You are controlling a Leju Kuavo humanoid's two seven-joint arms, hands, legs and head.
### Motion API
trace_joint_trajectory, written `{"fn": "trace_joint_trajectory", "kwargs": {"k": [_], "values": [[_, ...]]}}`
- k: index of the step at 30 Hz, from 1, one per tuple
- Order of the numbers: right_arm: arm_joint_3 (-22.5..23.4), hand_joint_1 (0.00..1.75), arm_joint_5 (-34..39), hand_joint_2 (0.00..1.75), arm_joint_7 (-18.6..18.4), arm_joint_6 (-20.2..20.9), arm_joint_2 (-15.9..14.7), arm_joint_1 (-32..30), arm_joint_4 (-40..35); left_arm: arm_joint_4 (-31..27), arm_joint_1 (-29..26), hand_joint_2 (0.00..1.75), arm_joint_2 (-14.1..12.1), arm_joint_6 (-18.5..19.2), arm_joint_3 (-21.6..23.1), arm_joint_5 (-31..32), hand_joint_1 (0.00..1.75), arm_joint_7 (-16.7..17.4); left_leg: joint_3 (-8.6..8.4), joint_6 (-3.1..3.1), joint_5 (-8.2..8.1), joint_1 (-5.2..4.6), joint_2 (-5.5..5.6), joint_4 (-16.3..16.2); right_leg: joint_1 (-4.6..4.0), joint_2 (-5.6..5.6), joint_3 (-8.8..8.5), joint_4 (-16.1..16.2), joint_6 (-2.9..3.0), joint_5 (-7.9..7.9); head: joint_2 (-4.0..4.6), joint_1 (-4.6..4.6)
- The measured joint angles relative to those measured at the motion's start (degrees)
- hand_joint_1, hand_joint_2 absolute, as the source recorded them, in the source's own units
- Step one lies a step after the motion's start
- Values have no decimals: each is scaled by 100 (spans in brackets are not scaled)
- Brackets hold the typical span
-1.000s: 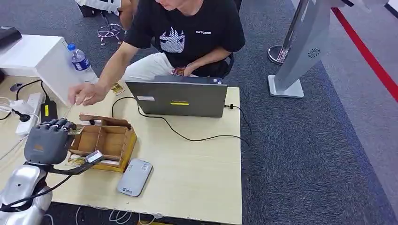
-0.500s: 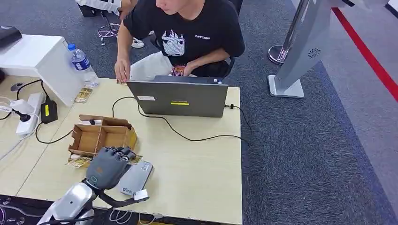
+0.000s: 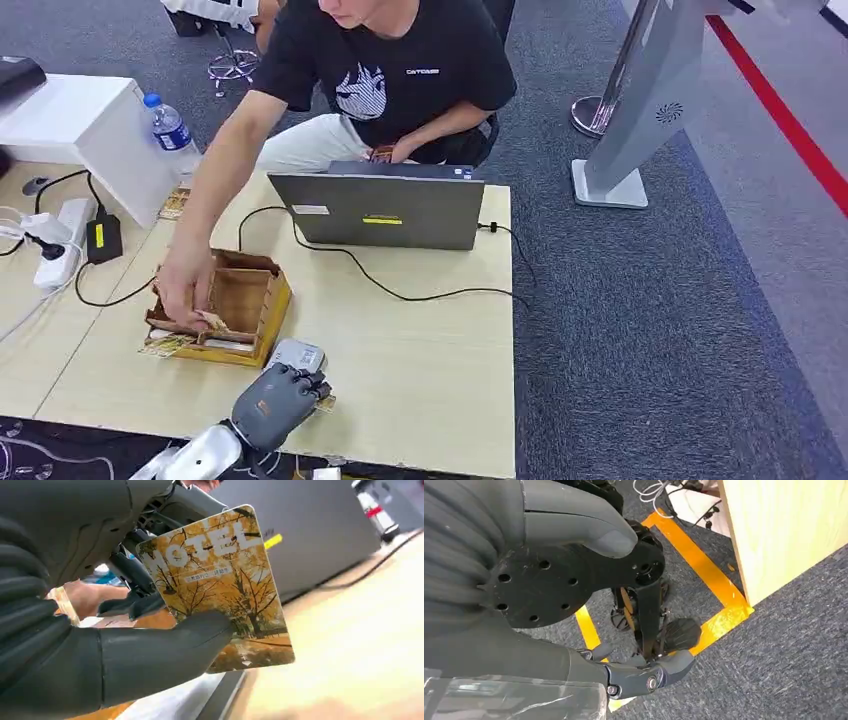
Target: Pass the card to the sensor for recognition and then transmit it.
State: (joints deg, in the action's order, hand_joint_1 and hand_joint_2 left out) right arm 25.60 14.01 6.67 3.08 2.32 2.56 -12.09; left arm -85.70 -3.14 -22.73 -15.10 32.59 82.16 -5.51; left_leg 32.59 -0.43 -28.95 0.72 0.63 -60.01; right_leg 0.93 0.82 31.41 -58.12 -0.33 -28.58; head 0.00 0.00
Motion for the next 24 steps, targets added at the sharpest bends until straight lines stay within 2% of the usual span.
{"fn": "trace_joint_trajectory", "kwargs": {"k": [5,13,16,20,24], "values": [[68,0,4,175,2,-61,0,1,0,33,64,175,50,-470,15,444,175,400,1,4,3,-4,0,0,3,-1,-1,1,-2,1,0,0],[168,0,-2,175,2,-92,4,1,0,9,135,175,341,-778,13,642,175,533,1,7,4,-5,1,0,4,-2,-1,2,-3,2,0,0],[192,0,-26,175,0,-96,9,2,0,-22,187,175,404,-960,13,645,175,704,1,7,4,-4,1,0,3,-2,0,1,-3,2,0,0],[199,0,-81,175,2,-94,18,1,0,-68,290,175,433,-1021,11,645,175,942,1,5,6,-3,1,0,2,-2,0,0,-3,3,0,2],[212,0,-172,175,-7,-72,20,2,0,-159,337,175,487,-979,-185,645,175,894,1,4,6,-2,1,0,2,-2,-1,0,-3,3,0,0]]}}
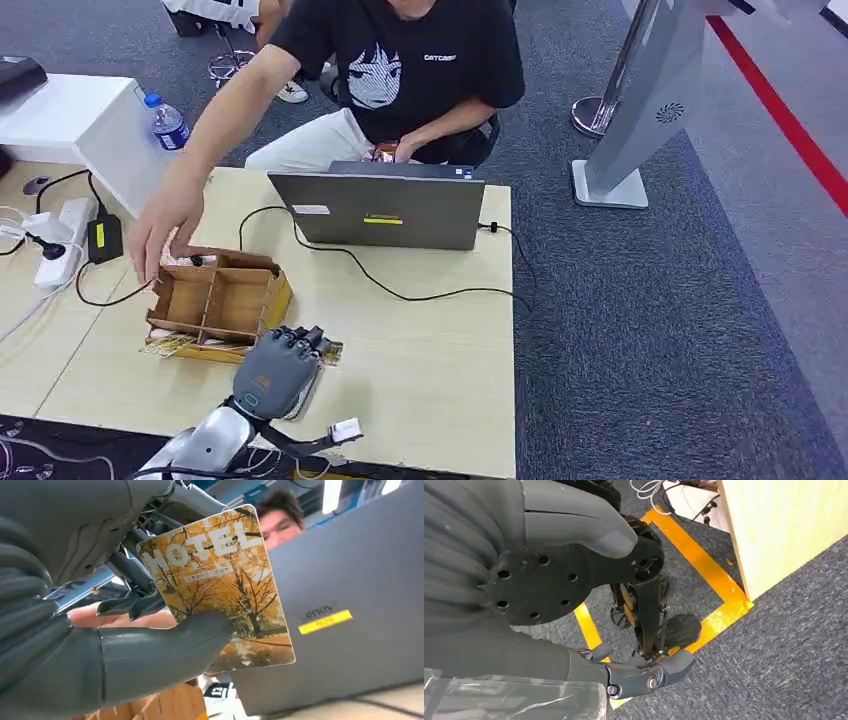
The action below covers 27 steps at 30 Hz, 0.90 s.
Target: Pass the card to the sensor for recognition and then transmit it.
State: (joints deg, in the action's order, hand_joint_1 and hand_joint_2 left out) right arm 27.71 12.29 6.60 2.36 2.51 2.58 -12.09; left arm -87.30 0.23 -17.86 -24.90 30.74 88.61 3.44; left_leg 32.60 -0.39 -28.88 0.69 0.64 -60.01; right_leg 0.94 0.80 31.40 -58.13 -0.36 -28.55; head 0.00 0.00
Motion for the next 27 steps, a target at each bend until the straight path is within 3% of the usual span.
{"fn": "trace_joint_trajectory", "kwargs": {"k": [9,16,22,27], "values": [[83,0,-280,175,-55,66,0,-1,0,-428,52,175,328,310,-1573,-489,175,-614,0,2,2,0,0,0,0,1,0,0,0,1,0,0],[85,0,-409,175,-59,90,0,1,0,-553,207,175,518,472,-2627,-758,175,-792,0,2,2,0,0,0,0,1,0,-1,0,0,0,0],[87,0,-473,175,-59,98,9,2,0,-553,249,175,612,518,-3094,-874,175,-901,1,2,2,0,0,0,0,1,0,-1,0,0,0,0],[94,0,-479,175,-59,98,15,3,0,-553,251,175,676,516,-3223,-885,175,-945,2,2,2,-1,0,0,1,0,0,0,0,0,0,0]]}}
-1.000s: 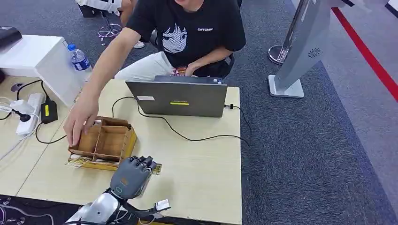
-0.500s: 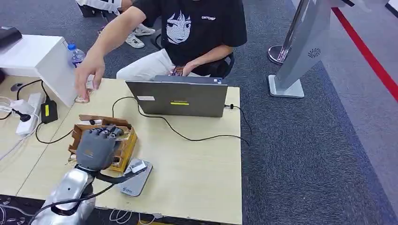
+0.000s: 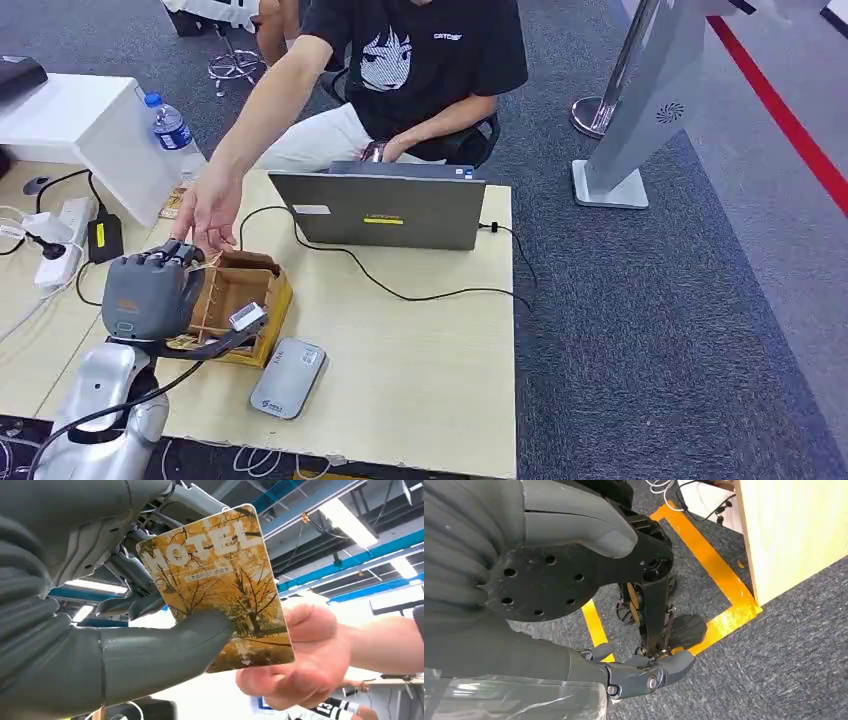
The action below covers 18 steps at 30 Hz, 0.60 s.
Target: Pass the card to the sensor for recognition and then transmit it.
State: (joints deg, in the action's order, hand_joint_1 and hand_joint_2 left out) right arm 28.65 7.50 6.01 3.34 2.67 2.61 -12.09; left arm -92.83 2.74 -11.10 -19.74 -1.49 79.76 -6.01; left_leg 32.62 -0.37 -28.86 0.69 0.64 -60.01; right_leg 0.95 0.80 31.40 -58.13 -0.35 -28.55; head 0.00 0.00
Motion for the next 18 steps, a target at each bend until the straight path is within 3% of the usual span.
{"fn": "trace_joint_trajectory", "kwargs": {"k": [11,12,13,14,18], "values": [[22,0,-83,175,7,-11,15,0,0,-4,9,175,151,-20,-79,9,175,-44,0,0,0,0,0,0,0,0,0,0,0,0,0,0],[22,0,-83,175,9,-11,15,0,0,-4,8,175,160,-22,-81,9,152,-50,0,0,0,0,0,0,-1,0,0,0,0,0,0,0],[22,0,-83,175,7,-11,15,0,0,-4,8,175,168,-24,-83,9,37,-52,0,0,0,0,0,0,0,0,0,0,0,0,0,0],[22,0,-85,175,9,-15,15,0,0,-4,8,175,177,-28,-85,11,0,-57,0,0,0,0,0,0,0,0,0,0,0,0,0,0],[26,0,-96,175,0,-35,15,2,0,-33,-9,175,236,-20,-85,-2,0,-74,1,0,0,0,0,0,0,-1,0,0,0,0,0,0]]}}
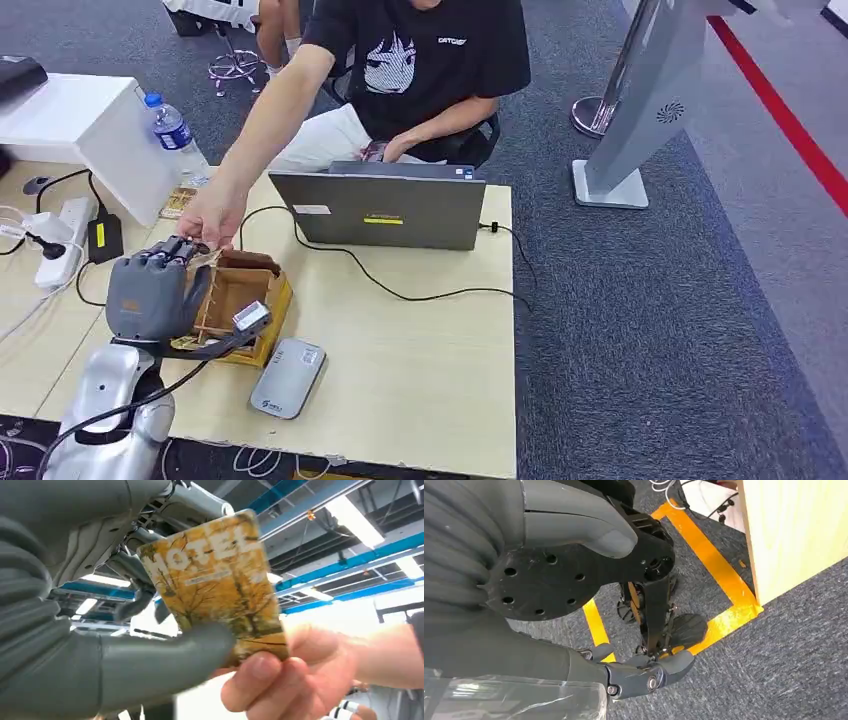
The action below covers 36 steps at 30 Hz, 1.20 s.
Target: Pass the card to the sensor for recognition and then transmit it.
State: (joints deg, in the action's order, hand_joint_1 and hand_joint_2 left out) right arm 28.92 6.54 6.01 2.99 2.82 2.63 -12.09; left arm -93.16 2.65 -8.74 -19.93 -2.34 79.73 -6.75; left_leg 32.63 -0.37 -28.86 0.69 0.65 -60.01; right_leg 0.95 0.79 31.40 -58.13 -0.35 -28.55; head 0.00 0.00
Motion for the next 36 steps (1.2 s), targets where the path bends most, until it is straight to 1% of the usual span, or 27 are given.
{"fn": "trace_joint_trajectory", "kwargs": {"k": [4,8,11,13,14,16,18,20,24,30,36], "values": [[13,0,0,175,0,-11,2,-1,0,-101,-52,175,70,6,0,-13,0,-13,0,0,0,0,0,0,0,0,0,0,0,0,0,2],[68,0,13,175,0,-28,7,-1,0,-214,-168,175,149,6,4,-20,0,-142,-1,0,0,0,0,0,0,1,0,0,0,0,0,0],[131,0,33,175,0,-46,15,-1,0,-328,-355,175,182,28,127,-74,0,-297,0,0,0,0,-1,0,0,1,1,0,0,0,0,0],[175,0,44,175,11,-52,24,-1,0,-378,-502,175,151,116,269,-188,0,-370,0,0,-1,0,-1,0,0,1,2,1,0,-1,0,0],[214,0,42,175,17,-52,28,-1,0,-385,-582,175,94,170,380,-277,0,-428,0,0,-2,0,-1,0,0,1,2,1,0,-1,0,0],[275,0,22,175,20,-41,31,-4,0,-385,-771,175,-134,306,627,-467,0,-564,0,-1,-2,1,-2,0,-1,3,5,1,0,-1,0,2],[315,0,13,175,22,-39,31,-5,0,-382,-936,175,-405,330,823,-599,0,-645,1,-1,-2,1,-2,0,-1,3,7,0,1,-1,0,2],[387,0,13,175,26,-39,31,-4,0,-382,-1085,175,-681,334,979,-673,0,-636,1,-2,-2,4,-2,1,-3,3,7,0,1,-1,0,0],[472,0,-4,175,63,-39,31,-3,0,-382,-1342,175,-1146,435,1143,-741,0,-395,2,-2,-1,5,-2,2,-3,3,6,-1,1,-1,0,0],[573,0,-26,175,77,-33,31,-5,0,-384,-1636,175,-1521,446,1169,-931,0,-168,4,-1,0,3,-1,2,-2,1,4,0,1,-1,0,-2],[605,0,-111,175,77,-7,31,-5,0,-380,-1780,175,-1602,487,1042,-1204,0,-170,5,-1,0,2,1,2,-1,0,3,1,0,-1,0,0]]}}
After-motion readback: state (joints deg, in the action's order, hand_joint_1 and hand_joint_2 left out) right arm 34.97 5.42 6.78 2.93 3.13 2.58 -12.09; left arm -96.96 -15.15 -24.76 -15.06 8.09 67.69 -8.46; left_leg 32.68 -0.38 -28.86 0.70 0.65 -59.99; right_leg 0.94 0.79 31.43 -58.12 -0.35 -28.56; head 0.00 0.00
